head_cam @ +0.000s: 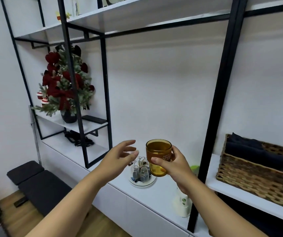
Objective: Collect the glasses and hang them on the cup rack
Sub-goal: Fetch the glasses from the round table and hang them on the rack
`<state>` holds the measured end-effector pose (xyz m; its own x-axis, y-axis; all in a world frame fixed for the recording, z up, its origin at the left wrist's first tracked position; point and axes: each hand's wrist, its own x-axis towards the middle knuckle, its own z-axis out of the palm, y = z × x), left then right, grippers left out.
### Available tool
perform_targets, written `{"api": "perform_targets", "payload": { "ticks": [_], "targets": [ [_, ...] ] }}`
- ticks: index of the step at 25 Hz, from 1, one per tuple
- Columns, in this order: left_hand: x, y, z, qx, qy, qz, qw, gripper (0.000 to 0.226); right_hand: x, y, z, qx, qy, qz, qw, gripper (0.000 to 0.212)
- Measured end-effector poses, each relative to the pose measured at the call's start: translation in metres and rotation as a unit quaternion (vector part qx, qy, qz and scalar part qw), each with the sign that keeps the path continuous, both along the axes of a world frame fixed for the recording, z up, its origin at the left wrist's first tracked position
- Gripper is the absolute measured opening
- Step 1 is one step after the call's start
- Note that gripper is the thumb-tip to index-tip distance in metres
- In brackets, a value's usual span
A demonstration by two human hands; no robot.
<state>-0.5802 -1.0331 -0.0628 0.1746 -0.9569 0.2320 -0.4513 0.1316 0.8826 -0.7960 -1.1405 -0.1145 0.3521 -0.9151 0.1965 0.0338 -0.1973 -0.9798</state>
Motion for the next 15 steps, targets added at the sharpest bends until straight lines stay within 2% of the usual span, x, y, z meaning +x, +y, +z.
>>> {"api": "perform_targets", "payload": {
  "ticks": [3,5,10,15],
  "targets": [
    [0.028,-0.024,0.000,-0.011,0.009,0.001,1.000,0.051,0.034,-0.023,-0.004,-0.002,0.006,0.002,1.000,0.070],
    [0.048,-0.044,0.000,-0.008,0.001,-0.003,1.000,0.059,0.059,-0.042,-0.006,-0.008,0.010,0.006,1.000,0.067],
    [0.087,-0.102,-0.002,0.001,-0.031,-0.012,0.999,0.080,0.122,-0.093,-0.005,-0.036,0.025,0.015,0.999,0.076],
    [0.123,-0.173,-0.005,0.012,-0.050,0.025,0.998,0.091,0.179,-0.156,-0.016,-0.036,0.024,0.044,0.998,0.061]
  ]
}}
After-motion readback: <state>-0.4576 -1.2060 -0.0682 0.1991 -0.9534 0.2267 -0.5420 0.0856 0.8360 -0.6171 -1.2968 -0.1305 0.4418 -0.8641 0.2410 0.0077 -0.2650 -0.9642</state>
